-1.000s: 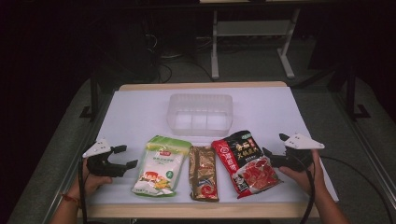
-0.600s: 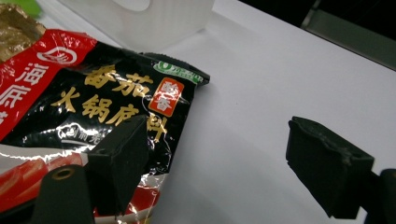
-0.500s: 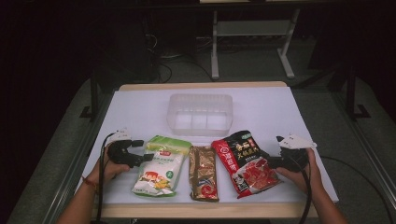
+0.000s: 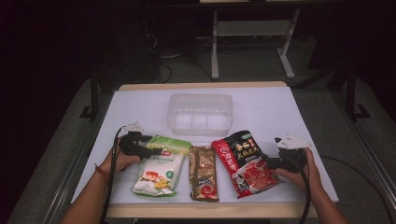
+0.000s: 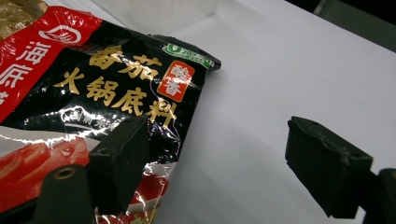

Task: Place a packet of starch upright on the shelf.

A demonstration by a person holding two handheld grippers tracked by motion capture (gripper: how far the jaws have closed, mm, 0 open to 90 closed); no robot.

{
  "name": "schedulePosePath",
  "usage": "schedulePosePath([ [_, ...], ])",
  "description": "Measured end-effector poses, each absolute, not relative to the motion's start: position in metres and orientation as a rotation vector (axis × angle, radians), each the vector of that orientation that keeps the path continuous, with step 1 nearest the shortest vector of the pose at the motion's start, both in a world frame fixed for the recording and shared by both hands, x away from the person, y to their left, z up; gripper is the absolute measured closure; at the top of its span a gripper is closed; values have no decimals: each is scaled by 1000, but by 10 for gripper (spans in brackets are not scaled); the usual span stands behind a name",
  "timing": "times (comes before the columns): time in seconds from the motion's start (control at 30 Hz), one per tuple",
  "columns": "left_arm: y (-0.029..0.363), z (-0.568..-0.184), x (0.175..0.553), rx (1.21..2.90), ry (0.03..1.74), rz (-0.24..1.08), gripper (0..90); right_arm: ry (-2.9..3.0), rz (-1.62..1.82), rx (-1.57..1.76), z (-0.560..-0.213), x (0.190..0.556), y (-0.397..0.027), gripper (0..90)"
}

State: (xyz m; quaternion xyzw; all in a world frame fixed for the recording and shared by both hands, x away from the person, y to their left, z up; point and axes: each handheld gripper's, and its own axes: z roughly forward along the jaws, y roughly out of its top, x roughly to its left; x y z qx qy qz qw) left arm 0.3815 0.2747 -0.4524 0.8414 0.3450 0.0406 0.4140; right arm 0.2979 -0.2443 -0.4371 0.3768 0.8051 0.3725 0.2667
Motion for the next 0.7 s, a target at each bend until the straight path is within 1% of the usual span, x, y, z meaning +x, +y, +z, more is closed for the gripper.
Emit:
schedulePosePath([
  [0.07,272,-452,380,2138,830,88,148,2181,1000,1011,-437,298,-243,206],
  [0.1,270,-451,377,2144,805,59,183,2184,998,1006,-437,298,-243,207],
  [0.2,269,-450,372,2159,789,55,200,2184,1003,1005,-437,297,-243,209],
  [0.23,270,-450,371,2153,786,47,221,2184,1006,1006,-437,297,-244,211],
  [0.33,274,-448,369,2147,790,43,349,2190,1007,1009,-437,297,-243,213],
  [0.43,280,-450,369,2137,817,47,459,2196,999,1003,-437,297,-243,215],
  [0.53,280,-451,369,2134,806,50,478,2199,999,1003,-437,298,-243,216],
  [0.57,280,-450,368,2134,803,51,500,2204,1005,999,-437,298,-243,216],
  [0.63,282,-451,369,2126,795,40,515,2208,1009,1000,-437,298,-242,217],
  [0.67,282,-451,369,2126,795,40,513,2208,1009,1000,-437,298,-242,217],
  [0.7,286,-450,370,2092,784,17,511,2209,1012,1002,-437,298,-243,217],
])
